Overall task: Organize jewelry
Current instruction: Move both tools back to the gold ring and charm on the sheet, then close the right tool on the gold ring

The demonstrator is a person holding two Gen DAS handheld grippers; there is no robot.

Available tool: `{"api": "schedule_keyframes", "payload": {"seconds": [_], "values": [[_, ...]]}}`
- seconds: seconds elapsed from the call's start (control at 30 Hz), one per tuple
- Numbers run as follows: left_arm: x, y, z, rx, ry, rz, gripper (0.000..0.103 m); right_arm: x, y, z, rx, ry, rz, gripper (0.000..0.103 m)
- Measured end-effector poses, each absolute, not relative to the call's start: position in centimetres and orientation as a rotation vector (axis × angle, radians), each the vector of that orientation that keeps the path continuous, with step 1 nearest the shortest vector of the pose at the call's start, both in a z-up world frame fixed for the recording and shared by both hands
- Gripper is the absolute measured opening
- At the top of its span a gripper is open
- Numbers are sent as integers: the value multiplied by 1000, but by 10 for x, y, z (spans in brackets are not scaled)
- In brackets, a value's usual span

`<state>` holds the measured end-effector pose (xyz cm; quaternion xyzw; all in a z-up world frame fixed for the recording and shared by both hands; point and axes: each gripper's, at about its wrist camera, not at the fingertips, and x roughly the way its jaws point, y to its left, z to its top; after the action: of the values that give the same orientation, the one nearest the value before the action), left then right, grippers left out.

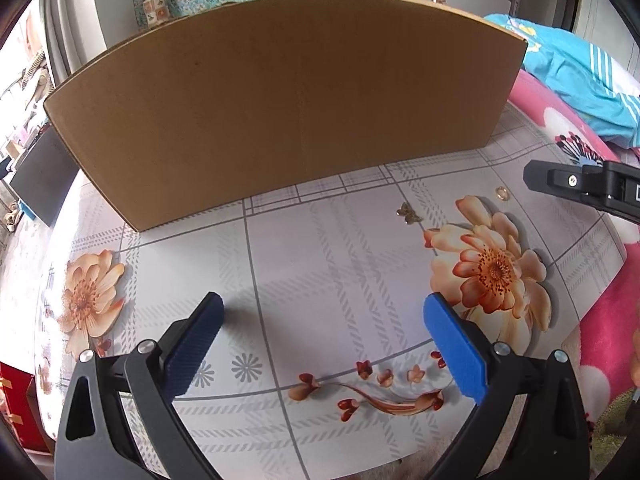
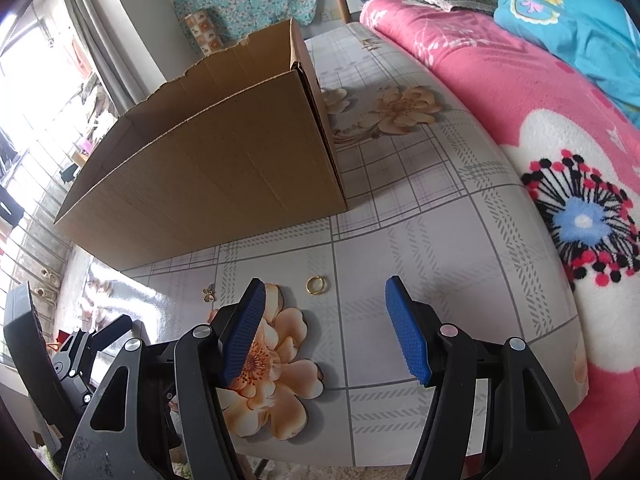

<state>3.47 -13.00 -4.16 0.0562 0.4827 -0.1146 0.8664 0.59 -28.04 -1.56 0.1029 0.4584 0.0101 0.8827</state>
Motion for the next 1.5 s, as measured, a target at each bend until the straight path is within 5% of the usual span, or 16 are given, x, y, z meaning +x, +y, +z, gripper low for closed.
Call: {"api": "schedule_keyframes", "payload": {"seconds": [0.17,0.73,1.5], "values": [[41,-130,-44,144,1036,-282,98,3,-273,-18,196,954,32,59],[35,-129,-46,165,1032,-318,98,21,-252,-38,10,963,22,27],[33,-127,-45,164,1031,-316,98,13,-232,-41,-88,938,12,13]]}}
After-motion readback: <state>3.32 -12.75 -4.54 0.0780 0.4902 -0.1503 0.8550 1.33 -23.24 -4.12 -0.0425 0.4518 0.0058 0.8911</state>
